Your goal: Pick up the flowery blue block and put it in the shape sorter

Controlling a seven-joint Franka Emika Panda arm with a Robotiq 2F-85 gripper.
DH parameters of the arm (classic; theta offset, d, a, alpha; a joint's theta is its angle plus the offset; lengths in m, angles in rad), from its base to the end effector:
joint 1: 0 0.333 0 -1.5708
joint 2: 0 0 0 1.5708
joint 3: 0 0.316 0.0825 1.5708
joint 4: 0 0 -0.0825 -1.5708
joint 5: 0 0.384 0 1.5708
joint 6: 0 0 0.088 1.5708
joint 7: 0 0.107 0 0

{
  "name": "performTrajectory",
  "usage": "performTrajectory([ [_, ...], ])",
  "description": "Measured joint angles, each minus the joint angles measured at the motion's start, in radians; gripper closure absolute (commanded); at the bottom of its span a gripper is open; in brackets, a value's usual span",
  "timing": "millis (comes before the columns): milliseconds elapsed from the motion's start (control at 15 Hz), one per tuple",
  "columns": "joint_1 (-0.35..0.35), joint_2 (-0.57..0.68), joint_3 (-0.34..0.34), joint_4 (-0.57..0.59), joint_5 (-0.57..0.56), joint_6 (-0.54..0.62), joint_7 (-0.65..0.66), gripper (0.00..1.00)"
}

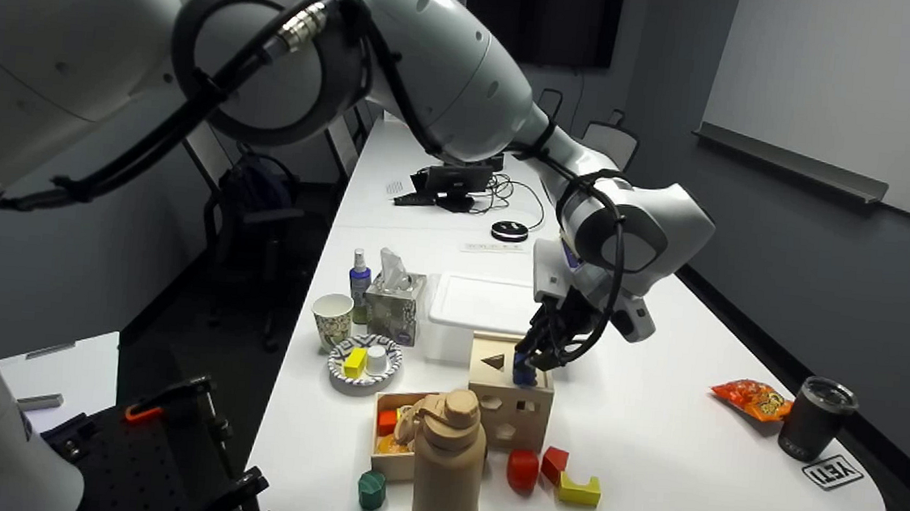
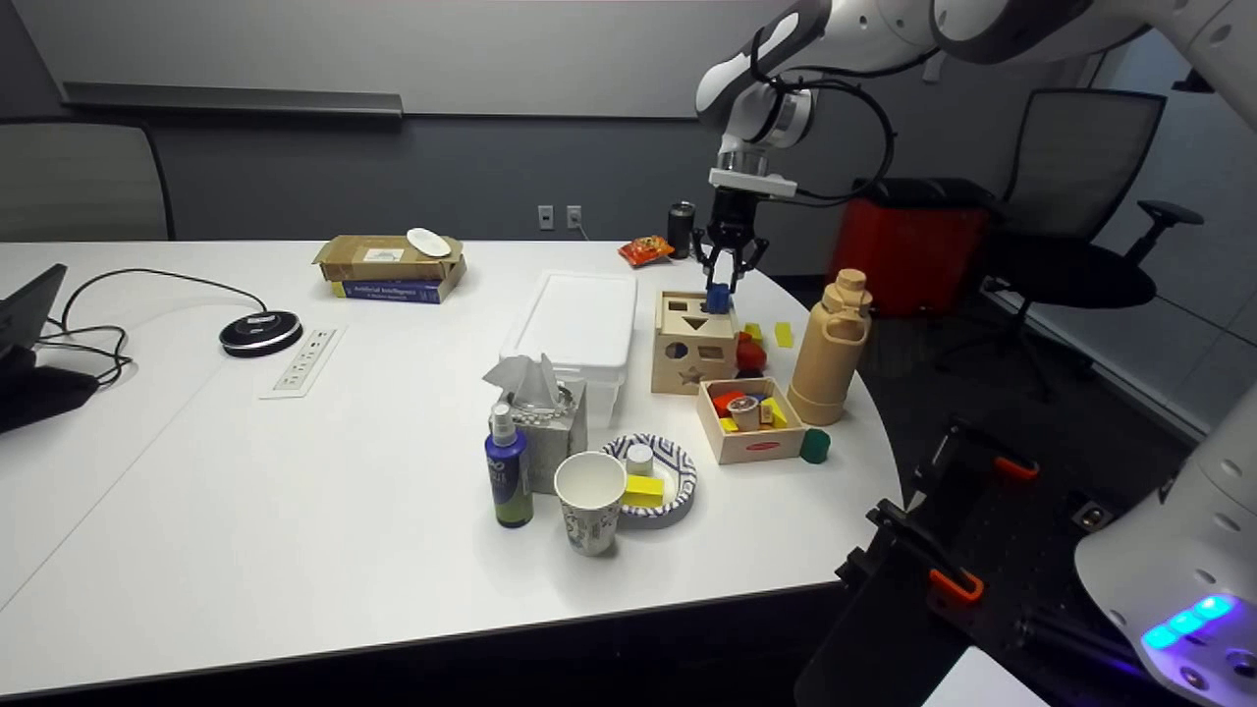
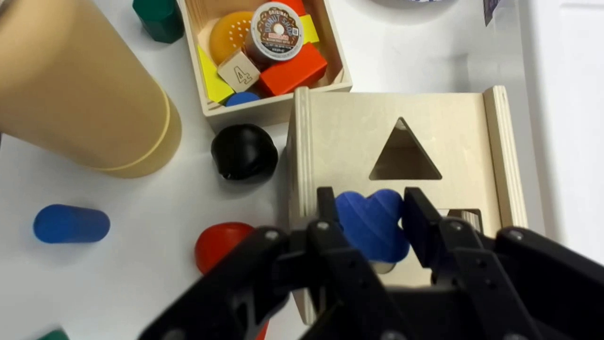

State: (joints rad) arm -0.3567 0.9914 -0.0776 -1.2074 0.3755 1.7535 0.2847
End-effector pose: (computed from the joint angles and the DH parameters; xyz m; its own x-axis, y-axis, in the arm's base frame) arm 0.6586 -0.2553 0.1479 0.5974 -0.6399 -0.4833 -0.7651 -0.6353 -0.1046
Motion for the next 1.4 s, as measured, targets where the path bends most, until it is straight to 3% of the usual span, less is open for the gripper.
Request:
performTrajectory([
  [1400,-0.001,0.012,-0.004,0.004,0.012,0.019,0.039,0.85],
])
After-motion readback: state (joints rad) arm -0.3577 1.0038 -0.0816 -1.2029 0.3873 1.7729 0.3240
